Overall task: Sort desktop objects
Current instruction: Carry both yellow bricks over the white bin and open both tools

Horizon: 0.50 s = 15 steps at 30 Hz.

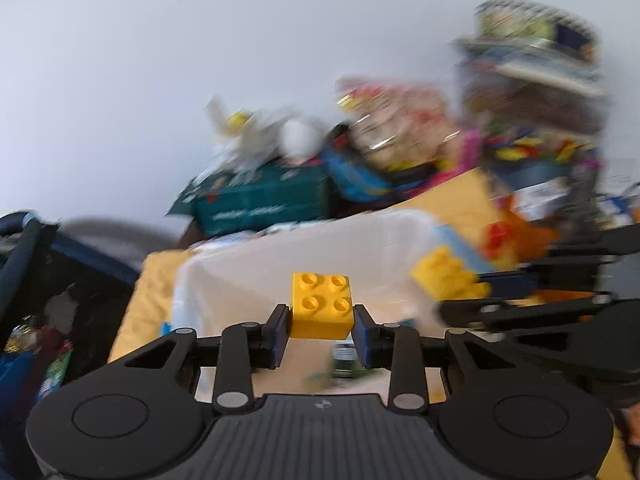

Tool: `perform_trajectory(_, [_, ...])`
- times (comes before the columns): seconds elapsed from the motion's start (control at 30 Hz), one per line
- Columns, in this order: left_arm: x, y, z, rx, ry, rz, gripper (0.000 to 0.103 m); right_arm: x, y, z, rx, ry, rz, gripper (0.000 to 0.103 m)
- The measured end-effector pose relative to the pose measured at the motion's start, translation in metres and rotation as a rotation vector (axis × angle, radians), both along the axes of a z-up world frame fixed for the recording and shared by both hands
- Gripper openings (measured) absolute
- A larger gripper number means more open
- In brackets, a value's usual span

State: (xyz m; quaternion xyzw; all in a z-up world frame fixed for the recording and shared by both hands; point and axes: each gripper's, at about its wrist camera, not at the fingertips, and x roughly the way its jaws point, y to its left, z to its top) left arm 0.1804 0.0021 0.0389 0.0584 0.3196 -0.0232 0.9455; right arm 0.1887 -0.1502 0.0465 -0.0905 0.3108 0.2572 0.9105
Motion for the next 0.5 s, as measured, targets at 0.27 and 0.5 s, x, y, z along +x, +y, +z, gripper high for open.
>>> perform_trajectory(0.27, [0.006, 0.022, -0.023, -0.101, 0.134, 0.041, 0.048, 0.02, 0.002, -0.02, 0.021, 0.082, -0.062, 0.046])
perform_trajectory(0.5, [-0.109, 0.042, -0.013, -0.169, -0.004, -0.061, 0.069, -0.049, -0.024, -0.018, 0.068, 0.034, -0.027, 0.055])
